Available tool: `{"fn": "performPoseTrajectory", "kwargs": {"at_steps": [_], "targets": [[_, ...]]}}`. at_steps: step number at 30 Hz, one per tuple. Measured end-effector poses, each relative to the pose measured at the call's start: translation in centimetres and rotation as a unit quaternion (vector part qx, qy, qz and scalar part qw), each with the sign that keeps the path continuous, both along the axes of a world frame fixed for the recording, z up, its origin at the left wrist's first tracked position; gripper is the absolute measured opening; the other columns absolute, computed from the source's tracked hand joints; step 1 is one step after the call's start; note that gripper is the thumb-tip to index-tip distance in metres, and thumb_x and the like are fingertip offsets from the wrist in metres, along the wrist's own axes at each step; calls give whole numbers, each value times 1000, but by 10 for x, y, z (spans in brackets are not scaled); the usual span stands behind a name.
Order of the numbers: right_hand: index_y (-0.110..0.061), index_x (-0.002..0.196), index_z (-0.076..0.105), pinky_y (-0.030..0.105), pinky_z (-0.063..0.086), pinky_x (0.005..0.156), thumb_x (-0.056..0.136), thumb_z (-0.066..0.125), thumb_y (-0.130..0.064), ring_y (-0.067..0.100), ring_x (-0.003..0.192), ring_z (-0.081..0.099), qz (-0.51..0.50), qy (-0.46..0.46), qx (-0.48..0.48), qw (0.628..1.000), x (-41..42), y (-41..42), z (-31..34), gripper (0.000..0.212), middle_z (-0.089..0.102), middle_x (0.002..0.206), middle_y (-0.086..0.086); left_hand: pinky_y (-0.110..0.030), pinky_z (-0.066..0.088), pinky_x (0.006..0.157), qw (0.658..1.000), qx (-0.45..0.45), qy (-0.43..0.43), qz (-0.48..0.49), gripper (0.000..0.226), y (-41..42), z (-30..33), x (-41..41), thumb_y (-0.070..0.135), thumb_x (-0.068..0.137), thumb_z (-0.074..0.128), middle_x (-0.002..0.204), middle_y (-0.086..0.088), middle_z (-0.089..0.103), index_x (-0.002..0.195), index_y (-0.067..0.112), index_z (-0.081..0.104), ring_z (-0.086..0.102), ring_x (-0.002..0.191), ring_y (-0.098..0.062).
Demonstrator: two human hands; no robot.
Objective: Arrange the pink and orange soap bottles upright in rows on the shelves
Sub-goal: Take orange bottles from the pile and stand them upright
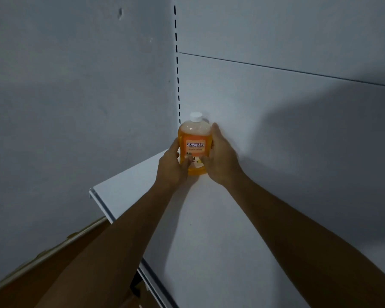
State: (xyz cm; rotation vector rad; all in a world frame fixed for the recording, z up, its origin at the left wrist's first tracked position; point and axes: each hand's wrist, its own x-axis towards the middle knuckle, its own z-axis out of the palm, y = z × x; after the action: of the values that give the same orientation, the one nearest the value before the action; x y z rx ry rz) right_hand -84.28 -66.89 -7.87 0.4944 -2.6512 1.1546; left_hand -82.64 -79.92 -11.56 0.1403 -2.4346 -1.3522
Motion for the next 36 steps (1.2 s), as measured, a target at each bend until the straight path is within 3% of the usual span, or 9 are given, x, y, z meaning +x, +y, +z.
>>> {"fn": "performPoseTrajectory", "kwargs": {"at_steps": [2, 4, 7, 11, 15, 20, 23, 31, 36], "targets": [[-22, 144, 24, 41, 49, 100, 88, 67, -19, 25, 125, 50, 4, -27, -7, 1000, 8, 5, 1, 71, 46, 138, 4, -48, 41, 107, 998, -12, -54, 36, 72, 1, 0, 5, 46, 89, 59, 151, -3, 41, 149, 21, 28, 45, 133, -27], [-20, 145, 26, 29, 44, 96, 90, 65, -21, 23, 127, 48, 5, -39, 4, 999, 19, 14, 2, 67, 45, 139, 4, -52, 42, 105, 994, -16, -76, 82, 79, 4, 1, 19, 49, 86, 62, 152, -5, 38, 150, 20, 25, 45, 133, -29], [-13, 150, 20, 31, 40, 101, 94, 60, -28, 25, 132, 43, -10, -49, 28, 998, 40, 27, 2, 70, 39, 148, 8, -44, 49, 99, 993, -31, -51, 104, 65, 12, 3, 52, 41, 87, 65, 140, -5, 50, 142, 18, 38, 56, 119, -24], [-13, 150, 23, 40, 35, 112, 93, 61, -29, 26, 138, 37, -37, -55, 37, 997, 86, 51, 5, 71, 35, 153, 7, -30, 48, 91, 996, -74, -39, 8, 43, 36, 8, 100, 33, 91, 62, 127, -1, 60, 130, 18, 51, 60, 105, -16], [-12, 147, 32, 35, 33, 110, 95, 57, -34, 24, 136, 39, -72, -36, 84, 993, 149, 93, 9, 62, 39, 150, 7, -24, 45, 91, 984, -125, -31, -120, 42, 80, 7, 149, 37, 92, 59, 130, 2, 58, 130, 19, 53, 58, 110, -14], [-13, 149, 27, 39, 31, 113, 95, 54, -41, 25, 140, 33, -130, -36, 156, 978, 234, 166, 15, 66, 32, 154, 6, -17, 37, 90, 954, -179, -8, -240, 44, 146, 5, 207, 42, 91, 59, 127, 6, 60, 131, 22, 54, 53, 107, -5], [-14, 149, 28, 43, 33, 112, 95, 54, -42, 25, 139, 34, -165, -32, 162, 972, 274, 202, 29, 66, 32, 154, 6, -18, 36, 90, 943, -180, 12, -279, 47, 178, 11, 230, 42, 91, 59, 130, 5, 59, 133, 23, 53, 48, 103, -1], [-14, 146, 32, 38, 36, 108, 94, 56, -40, 23, 137, 38, -274, 9, 147, 950, 411, 324, 58, 63, 38, 150, 7, -22, 39, 89, 906, -166, 90, -378, 43, 312, 41, 327, 36, 91, 61, 125, 0, 62, 129, 17, 57, 56, 107, -9], [-12, 137, 45, 38, 46, 98, 92, 61, -33, 22, 120, 52, -306, 73, 108, 943, 486, 389, 74, 52, 54, 134, 7, -25, 43, 86, 902, -125, 147, -386, 40, 382, 65, 380, 32, 90, 63, 120, -3, 65, 125, 13, 59, 57, 102, -9]]}}
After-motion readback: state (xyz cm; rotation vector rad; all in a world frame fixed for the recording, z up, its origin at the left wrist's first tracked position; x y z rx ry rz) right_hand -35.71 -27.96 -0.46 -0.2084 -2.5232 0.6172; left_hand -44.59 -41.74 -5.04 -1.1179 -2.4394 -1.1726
